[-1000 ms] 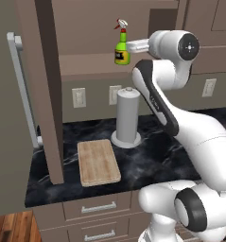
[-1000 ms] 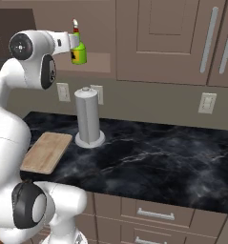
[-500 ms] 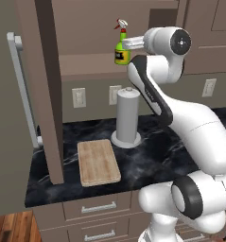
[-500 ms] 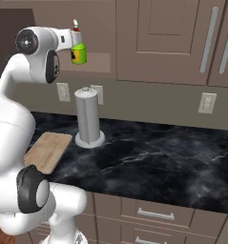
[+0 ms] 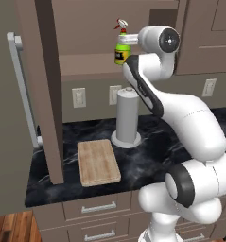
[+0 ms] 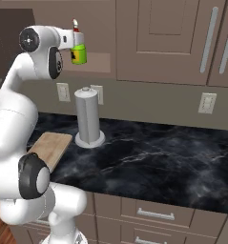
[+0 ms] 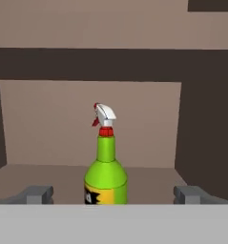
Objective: Grab the spray bottle from the cabinet, then place it next to the cutting board for sanitizing. Then grab the dish brush from the countertop next to the sink and place it next to the cutting board.
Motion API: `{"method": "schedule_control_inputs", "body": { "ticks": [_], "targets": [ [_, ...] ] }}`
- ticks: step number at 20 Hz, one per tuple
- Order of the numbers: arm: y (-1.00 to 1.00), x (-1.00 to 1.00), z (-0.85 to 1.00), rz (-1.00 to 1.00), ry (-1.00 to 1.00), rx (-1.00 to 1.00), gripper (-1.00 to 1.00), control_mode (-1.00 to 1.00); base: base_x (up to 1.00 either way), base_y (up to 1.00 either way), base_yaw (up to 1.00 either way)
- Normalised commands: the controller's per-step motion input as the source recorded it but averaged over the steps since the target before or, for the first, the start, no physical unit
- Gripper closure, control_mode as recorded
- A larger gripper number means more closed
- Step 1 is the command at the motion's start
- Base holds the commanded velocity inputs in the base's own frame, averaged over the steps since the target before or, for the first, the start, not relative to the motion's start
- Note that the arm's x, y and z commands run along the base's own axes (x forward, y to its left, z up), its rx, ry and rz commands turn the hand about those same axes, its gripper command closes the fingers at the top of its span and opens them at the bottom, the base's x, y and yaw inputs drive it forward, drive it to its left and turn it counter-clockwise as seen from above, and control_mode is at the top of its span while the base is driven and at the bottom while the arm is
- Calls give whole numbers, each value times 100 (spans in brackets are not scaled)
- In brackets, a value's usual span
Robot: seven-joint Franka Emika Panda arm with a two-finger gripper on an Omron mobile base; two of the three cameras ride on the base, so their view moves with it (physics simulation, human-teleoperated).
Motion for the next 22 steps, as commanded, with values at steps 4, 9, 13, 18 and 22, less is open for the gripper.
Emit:
{"method": "schedule_control_inputs", "body": {
  "ticks": [4, 9, 13, 18, 22],
  "targets": [
    [1, 26, 0, -17, 0, 2, -100, -100, 0, 0, 0],
    [29, 19, -3, -11, 0, -1, -100, -100, 0, 0, 0],
    [38, 17, -2, -11, 0, -3, -100, -100, 0, 0, 0],
    [18, 23, 0, -9, 0, 0, -100, -100, 0, 0, 0],
    [11, 36, -9, -4, 0, 0, -100, -100, 0, 0, 0]
  ]
}}
